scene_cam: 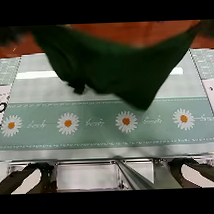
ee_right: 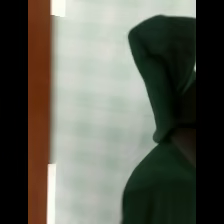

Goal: Fold the shirts.

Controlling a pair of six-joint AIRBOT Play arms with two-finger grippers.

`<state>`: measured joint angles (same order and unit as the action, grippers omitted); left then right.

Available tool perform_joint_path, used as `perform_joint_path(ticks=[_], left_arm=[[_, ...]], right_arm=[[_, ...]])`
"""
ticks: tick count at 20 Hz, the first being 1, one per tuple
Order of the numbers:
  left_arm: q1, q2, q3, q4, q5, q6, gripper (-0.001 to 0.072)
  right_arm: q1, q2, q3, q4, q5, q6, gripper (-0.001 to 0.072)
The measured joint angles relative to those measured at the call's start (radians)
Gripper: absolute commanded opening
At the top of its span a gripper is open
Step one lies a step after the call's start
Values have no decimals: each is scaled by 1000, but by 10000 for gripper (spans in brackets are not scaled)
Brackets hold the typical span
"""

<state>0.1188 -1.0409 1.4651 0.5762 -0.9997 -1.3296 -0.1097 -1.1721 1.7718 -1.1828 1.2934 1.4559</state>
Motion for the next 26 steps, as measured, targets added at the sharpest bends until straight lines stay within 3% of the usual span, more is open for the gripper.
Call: perform_joint_path(ticks=[4,9,15,18,22,26], left_arm=[[84,57,283,-2,-57,-34,24],[216,203,436,26,-82,-49,24],[312,425,460,271,-204,-97,24],[322,504,388,395,-269,-135,24],[318,549,112,396,-313,-140,24],[298,511,-304,224,-219,6,24]], right_arm=[[0,93,225,1,37,11,25],[0,297,297,-81,72,18,25],[0,467,301,-156,165,40,25],[0,495,240,-151,209,56,25],[0,505,14,-105,200,60,25],[0,443,-313,-38,55,11,25]])
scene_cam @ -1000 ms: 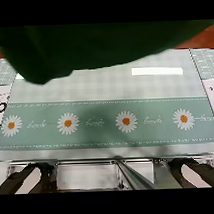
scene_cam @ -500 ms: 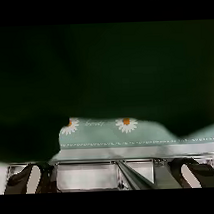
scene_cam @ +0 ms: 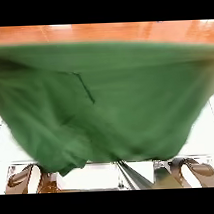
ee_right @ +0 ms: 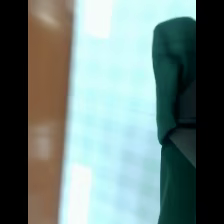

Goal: Fold the shirts.

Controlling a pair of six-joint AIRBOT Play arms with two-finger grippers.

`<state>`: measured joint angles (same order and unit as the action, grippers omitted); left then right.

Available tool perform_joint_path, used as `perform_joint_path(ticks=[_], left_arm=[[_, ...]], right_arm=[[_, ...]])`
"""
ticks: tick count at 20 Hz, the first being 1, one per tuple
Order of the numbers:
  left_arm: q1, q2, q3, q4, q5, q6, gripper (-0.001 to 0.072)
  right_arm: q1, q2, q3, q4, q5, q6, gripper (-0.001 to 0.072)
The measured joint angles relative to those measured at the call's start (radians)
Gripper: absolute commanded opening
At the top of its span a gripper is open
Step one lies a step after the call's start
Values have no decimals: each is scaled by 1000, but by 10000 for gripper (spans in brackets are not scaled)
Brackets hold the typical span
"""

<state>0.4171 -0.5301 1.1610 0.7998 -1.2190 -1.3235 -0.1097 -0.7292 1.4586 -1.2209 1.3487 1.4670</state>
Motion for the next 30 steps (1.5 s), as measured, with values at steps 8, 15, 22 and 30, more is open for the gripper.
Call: perform_joint_path(ticks=[8,15,22,30], left_arm=[[-204,-513,-297,-155,492,204,25],[-276,-898,-7,-163,454,203,505],[30,-859,7,80,15,28,505],[328,-614,-611,124,-19,80,505]], right_arm=[[0,-525,-195,190,-414,-99,26],[-23,-915,53,414,-407,-50,411],[-266,-846,133,286,-14,-13,406],[-373,-442,-575,218,-132,-81,406]])
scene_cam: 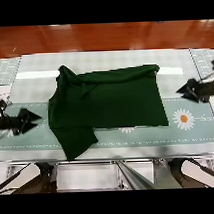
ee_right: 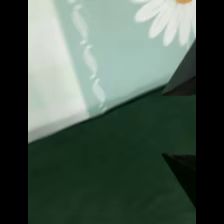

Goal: Fold the shirts.

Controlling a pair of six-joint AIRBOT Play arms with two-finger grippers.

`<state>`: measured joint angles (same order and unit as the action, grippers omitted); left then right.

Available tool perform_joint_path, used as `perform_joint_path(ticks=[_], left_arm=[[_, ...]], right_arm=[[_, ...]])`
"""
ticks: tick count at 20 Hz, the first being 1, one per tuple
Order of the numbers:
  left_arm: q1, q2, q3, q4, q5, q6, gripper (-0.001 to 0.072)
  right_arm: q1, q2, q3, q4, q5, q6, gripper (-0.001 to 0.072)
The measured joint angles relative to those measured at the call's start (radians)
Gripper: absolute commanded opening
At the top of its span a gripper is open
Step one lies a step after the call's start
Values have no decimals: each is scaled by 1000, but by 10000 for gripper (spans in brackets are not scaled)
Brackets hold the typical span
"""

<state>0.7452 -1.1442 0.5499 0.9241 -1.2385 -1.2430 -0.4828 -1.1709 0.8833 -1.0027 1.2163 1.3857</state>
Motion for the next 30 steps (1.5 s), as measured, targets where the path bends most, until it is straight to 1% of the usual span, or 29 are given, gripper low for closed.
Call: perform_joint_path(ticks=[4,8,11,12,13,14,16,18,20,22,26,29,30], left_arm=[[41,12,-100,-39,14,32,504],[45,-34,-129,-115,9,89,504],[7,-80,-136,-154,9,124,500],[-14,-96,-137,-164,13,132,364],[-36,-109,-137,-164,31,139,51],[-60,-122,-137,-159,60,147,24],[-100,-133,-137,-170,69,163,24],[-127,-139,-137,-175,74,173,24],[-140,-142,-137,-178,77,179,24],[-146,-142,-137,-180,79,183,24],[-152,-143,-137,-180,80,186,24],[-153,-143,-137,-179,81,186,24],[-153,-143,-137,-179,82,186,24]], right_arm=[[-16,90,-166,40,-42,-54,406],[-19,114,-218,66,-55,-79,406],[-19,120,-231,83,-64,-85,406],[-19,121,-233,87,-67,-87,406],[-19,122,-235,90,-72,-88,406],[-22,122,-236,90,-77,-89,406],[-35,122,-237,54,-89,-83,406],[-61,122,-238,-18,-93,-48,406],[-87,122,-245,-78,-62,-22,407],[-103,111,-262,-107,-28,-6,407],[-84,30,-285,-66,20,-26,406],[-32,-58,-290,-18,22,-40,404],[-13,-84,-290,14,20,-43,345]])
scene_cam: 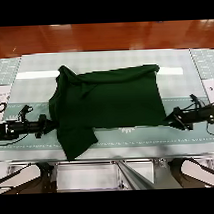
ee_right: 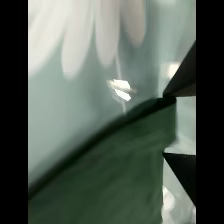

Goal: Fold the shirts.

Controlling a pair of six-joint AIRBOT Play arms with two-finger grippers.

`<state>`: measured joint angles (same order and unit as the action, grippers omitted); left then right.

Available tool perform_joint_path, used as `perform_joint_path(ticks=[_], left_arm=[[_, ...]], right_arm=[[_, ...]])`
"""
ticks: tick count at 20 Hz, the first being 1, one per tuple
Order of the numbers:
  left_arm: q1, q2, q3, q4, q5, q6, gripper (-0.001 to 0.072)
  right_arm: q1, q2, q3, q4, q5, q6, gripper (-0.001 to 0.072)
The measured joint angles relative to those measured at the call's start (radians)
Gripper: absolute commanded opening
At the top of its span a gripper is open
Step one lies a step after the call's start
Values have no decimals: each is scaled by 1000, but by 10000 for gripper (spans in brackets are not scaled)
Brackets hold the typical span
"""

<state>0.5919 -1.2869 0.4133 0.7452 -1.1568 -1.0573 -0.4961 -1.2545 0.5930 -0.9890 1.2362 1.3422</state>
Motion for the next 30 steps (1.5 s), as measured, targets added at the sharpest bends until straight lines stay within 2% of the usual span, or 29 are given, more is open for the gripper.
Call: perform_joint_path(ticks=[2,4,7,9,13,16,19,21,25,30], left_arm=[[0,0,0,0,0,0,24],[0,2,1,0,1,-1,24],[-1,39,33,-23,28,-2,23],[-1,97,93,-134,-10,-3,23],[-17,228,350,-369,-22,-50,23],[-30,282,658,-443,11,-103,23],[-34,303,979,-430,40,-156,23],[-31,312,1179,-400,58,-189,23],[20,375,1433,-365,75,-216,24],[84,541,1519,-266,14,-261,24]], right_arm=[[36,-41,3,48,-45,-16,28],[71,-64,25,108,-82,-56,25],[117,-75,129,197,-62,-105,25],[148,-68,245,224,-38,-112,24],[216,-54,620,232,-8,-72,24],[245,-50,952,177,10,-8,24],[256,-35,1265,95,43,54,24],[259,8,1393,45,60,79,25],[262,168,1495,-82,75,101,25],[261,387,1515,-248,135,117,24]])
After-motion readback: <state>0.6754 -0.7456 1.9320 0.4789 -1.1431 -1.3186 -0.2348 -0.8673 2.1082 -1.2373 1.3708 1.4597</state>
